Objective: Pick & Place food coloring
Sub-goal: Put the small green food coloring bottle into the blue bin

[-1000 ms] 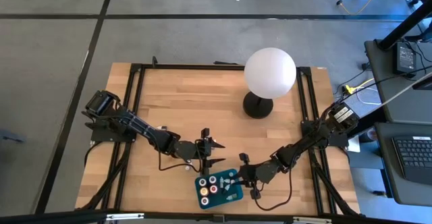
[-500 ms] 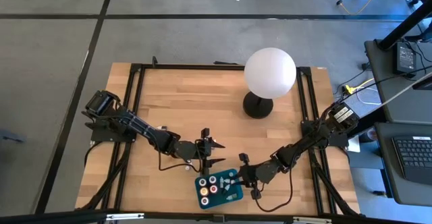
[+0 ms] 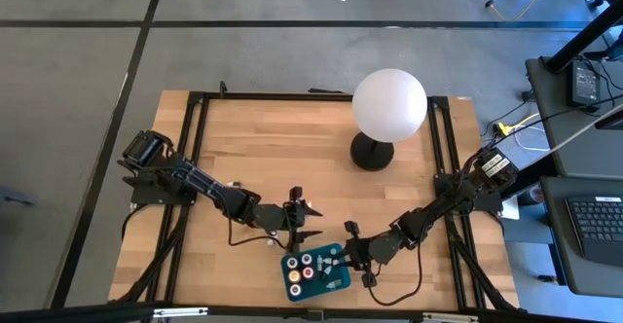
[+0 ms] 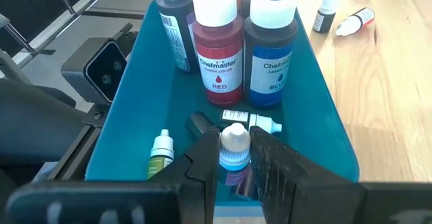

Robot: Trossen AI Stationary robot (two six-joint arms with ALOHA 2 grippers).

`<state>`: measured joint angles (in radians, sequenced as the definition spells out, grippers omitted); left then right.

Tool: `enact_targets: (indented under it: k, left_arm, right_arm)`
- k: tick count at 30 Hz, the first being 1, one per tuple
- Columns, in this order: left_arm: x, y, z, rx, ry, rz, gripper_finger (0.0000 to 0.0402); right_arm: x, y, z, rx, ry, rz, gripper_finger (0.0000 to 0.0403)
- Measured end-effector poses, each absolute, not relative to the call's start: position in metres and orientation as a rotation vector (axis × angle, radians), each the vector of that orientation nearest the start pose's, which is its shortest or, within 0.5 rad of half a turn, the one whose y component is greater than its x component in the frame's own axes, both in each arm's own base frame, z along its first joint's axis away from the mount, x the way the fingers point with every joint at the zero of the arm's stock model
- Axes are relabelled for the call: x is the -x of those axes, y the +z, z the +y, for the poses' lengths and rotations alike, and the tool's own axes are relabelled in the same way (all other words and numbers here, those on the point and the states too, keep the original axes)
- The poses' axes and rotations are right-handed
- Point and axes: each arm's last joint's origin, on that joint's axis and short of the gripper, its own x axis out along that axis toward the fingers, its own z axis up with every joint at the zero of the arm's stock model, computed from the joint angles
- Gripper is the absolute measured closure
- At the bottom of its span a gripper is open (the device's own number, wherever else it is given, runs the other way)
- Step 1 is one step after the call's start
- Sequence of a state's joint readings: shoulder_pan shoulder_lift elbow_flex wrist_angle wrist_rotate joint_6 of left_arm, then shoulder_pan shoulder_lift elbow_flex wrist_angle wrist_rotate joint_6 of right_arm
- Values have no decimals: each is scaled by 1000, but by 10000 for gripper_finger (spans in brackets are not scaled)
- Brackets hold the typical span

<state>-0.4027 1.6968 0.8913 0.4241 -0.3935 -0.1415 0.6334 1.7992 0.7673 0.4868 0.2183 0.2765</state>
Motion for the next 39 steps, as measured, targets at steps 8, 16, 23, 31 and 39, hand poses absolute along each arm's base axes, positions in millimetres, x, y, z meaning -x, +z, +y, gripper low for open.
enact_targets:
  k: [8, 16, 23, 31, 39]
  left_arm:
    - [-296, 204, -117, 160, 149, 615, 187]
    - [-256, 186, -96, 269, 455, 988, 187]
    - [-249, 179, -99, 250, 465, 1073, 187]
    - [-234, 176, -82, 312, 680, 1196, 187]
    - [-212, 179, -59, 272, 916, 1384, 187]
  right_arm:
    - [-277, 131, 195, -30, 335, 557, 317]
    - [-277, 130, 196, -19, 339, 556, 317]
    - [-276, 130, 196, -20, 343, 557, 317]
    - [-276, 130, 196, -23, 351, 559, 317]
    - [-276, 130, 196, -21, 351, 559, 317]
